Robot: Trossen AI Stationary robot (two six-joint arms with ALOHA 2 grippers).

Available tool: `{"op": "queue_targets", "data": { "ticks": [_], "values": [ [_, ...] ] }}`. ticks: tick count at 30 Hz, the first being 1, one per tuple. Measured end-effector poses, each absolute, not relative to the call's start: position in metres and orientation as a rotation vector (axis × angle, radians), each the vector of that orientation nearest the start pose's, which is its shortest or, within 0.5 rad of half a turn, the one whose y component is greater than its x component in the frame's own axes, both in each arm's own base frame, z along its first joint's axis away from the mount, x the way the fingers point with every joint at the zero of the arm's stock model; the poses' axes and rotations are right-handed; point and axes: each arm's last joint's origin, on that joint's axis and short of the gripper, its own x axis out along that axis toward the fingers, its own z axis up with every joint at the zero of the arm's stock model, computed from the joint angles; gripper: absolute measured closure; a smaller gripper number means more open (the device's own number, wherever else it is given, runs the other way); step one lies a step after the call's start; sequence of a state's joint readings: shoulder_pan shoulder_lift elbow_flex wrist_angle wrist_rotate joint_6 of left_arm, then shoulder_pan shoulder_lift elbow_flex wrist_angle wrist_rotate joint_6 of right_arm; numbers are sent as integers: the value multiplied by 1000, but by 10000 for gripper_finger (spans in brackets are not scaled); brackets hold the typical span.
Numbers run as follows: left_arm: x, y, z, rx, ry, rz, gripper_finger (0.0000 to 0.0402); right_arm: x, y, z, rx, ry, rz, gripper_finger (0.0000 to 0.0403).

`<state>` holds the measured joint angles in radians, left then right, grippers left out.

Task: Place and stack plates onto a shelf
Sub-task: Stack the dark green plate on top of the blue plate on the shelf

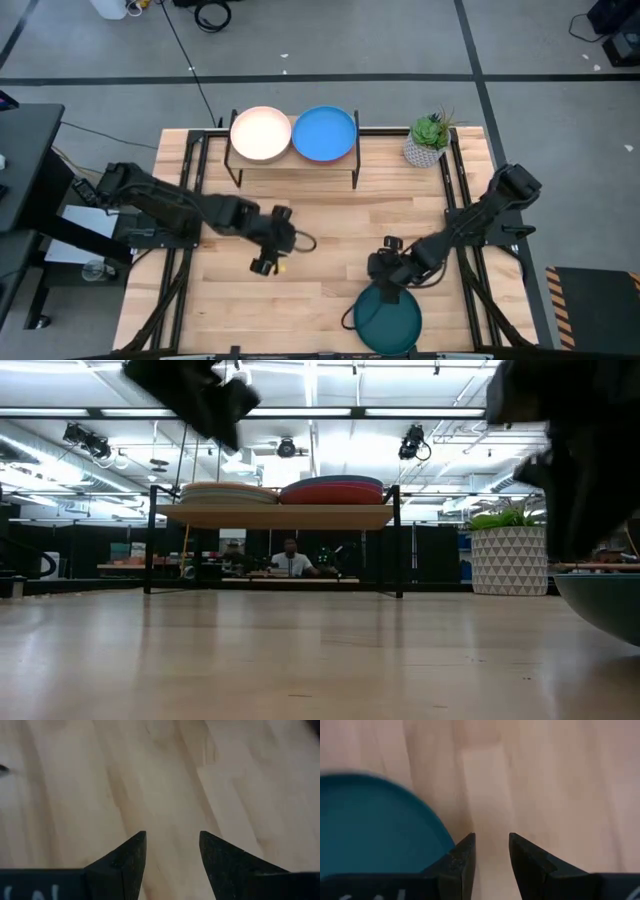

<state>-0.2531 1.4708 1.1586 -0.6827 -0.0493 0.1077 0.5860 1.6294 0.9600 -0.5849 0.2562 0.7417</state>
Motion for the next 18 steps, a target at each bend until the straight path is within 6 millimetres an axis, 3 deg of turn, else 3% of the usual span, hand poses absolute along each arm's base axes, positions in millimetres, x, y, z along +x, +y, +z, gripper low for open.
{"op": "queue_targets", "data": {
  "ticks": [7,18],
  "values": [
    [274,-87,237,230,1063,-202,210,256,149,162,216,1273,-103,262],
    [274,-87,236,216,1062,-176,210,257,152,170,252,1252,-10,242]
  ]
}}
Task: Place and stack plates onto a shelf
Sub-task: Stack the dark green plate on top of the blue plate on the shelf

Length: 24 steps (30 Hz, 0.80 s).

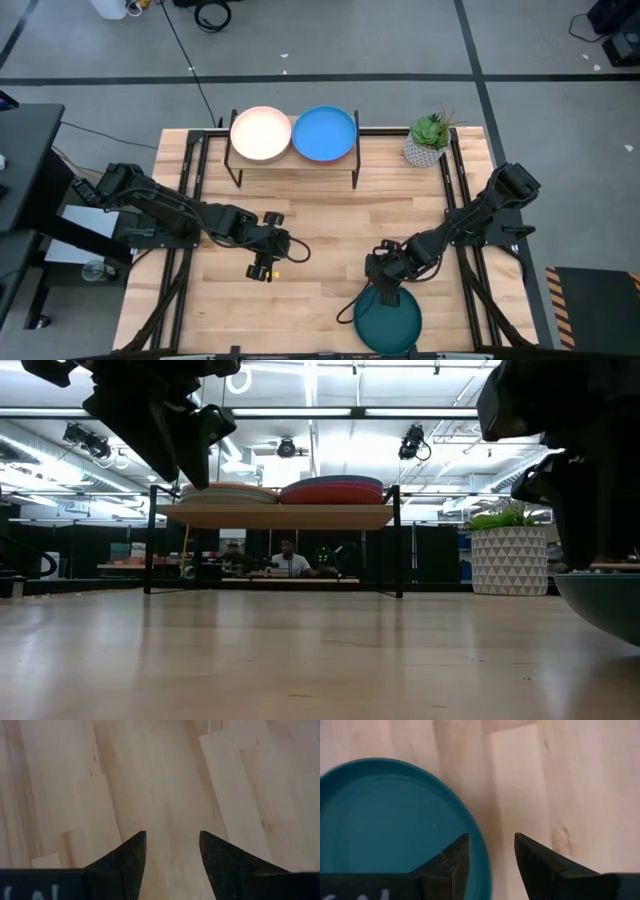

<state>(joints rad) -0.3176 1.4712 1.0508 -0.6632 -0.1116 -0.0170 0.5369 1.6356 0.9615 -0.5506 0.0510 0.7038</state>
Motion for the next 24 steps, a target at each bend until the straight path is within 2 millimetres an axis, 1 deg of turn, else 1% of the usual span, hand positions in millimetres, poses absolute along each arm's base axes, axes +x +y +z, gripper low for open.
{"op": "queue_targets", "data": {
  "ticks": [3,8,14,18,24],
  "values": [
    [274,-87,236,215,1057,-176,210,257,156,166,238,1260,2,241],
    [275,-87,236,214,1050,-177,210,257,156,161,225,1286,-9,242],
    [275,-87,236,209,1048,-175,210,260,161,139,218,1374,20,247],
    [275,-87,237,208,1044,-175,210,260,161,135,212,1396,14,268],
    [275,-87,237,200,1045,-170,210,259,160,139,220,1387,17,314]
  ]
}}
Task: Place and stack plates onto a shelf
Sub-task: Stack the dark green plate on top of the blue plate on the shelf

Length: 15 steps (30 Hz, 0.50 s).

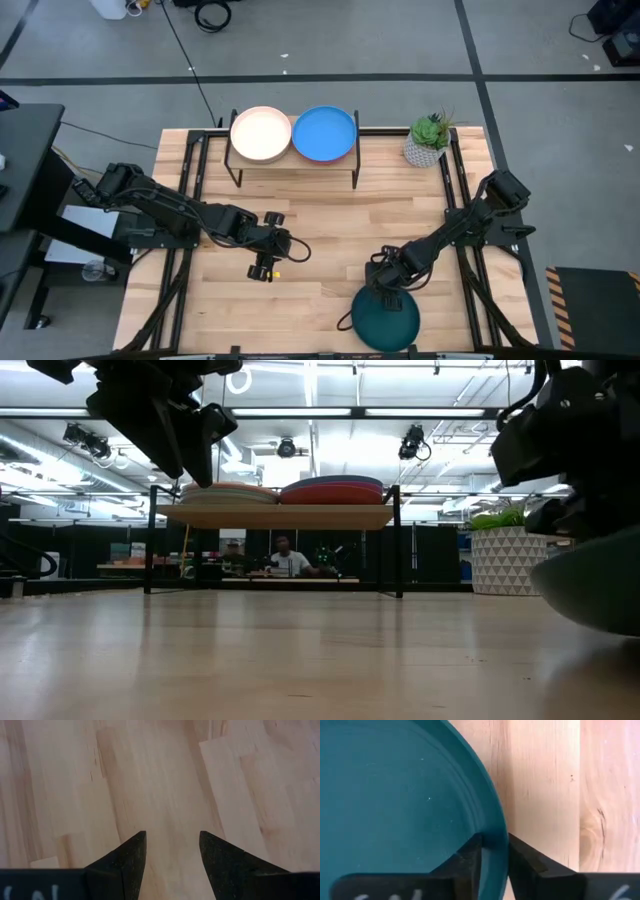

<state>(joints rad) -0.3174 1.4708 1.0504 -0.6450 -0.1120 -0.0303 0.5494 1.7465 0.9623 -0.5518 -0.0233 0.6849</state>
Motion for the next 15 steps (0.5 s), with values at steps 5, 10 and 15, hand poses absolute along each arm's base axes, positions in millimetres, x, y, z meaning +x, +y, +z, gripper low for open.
{"op": "queue_targets", "data": {
  "ticks": [5,10,15],
  "values": [
    [275,-87,236,190,1046,-164,210,261,155,144,241,1375,16,368],
    [274,-87,236,191,1059,-162,210,261,151,156,253,1334,19,389],
    [270,-85,234,179,1112,-145,210,258,142,177,253,1263,17,387]
  ]
}}
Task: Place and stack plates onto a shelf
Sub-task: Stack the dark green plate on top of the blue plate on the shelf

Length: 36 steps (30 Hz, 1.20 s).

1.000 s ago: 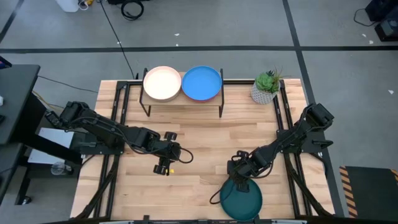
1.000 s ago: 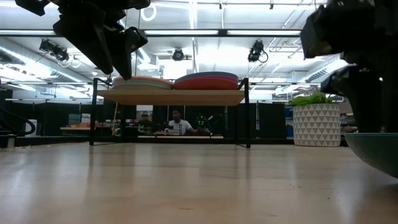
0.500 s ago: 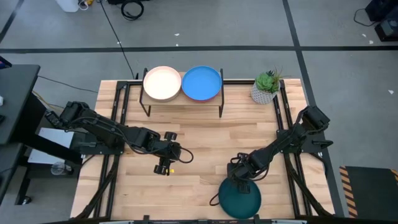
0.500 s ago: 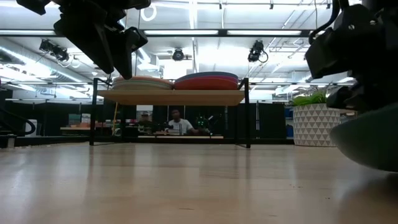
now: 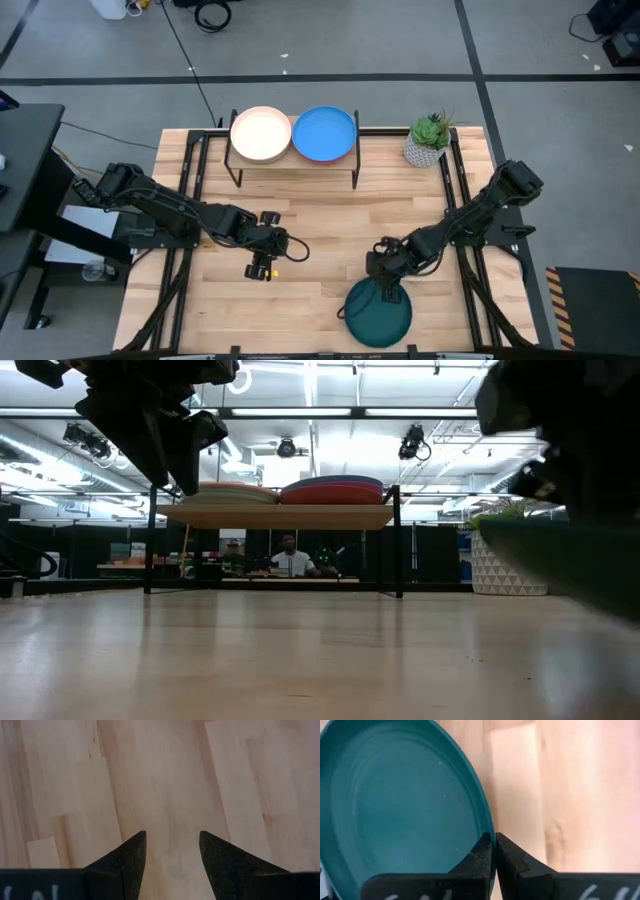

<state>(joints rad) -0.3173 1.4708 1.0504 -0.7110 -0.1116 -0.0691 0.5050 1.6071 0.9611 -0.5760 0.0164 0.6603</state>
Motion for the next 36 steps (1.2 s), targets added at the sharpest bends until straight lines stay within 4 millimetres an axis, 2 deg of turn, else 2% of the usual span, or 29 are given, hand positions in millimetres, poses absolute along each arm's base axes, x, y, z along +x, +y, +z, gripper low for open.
{"op": "queue_targets", "data": {
  "ticks": [4,10,18,25,31,36],
  "values": [
    [271,-86,234,159,1101,-135,210,262,120,203,266,1196,-45,389],
    [277,-88,230,109,1003,-129,210,278,69,256,301,1083,-186,387],
    [266,-86,188,120,934,-154,210,292,-19,320,313,948,-329,387],
    [244,-79,194,110,791,-129,210,283,-96,370,354,747,-432,387],
    [223,-69,189,103,656,-81,210,275,-144,384,380,598,-437,387],
    [212,-65,187,86,610,-45,210,285,-184,365,410,642,-466,387]
  ]
}}
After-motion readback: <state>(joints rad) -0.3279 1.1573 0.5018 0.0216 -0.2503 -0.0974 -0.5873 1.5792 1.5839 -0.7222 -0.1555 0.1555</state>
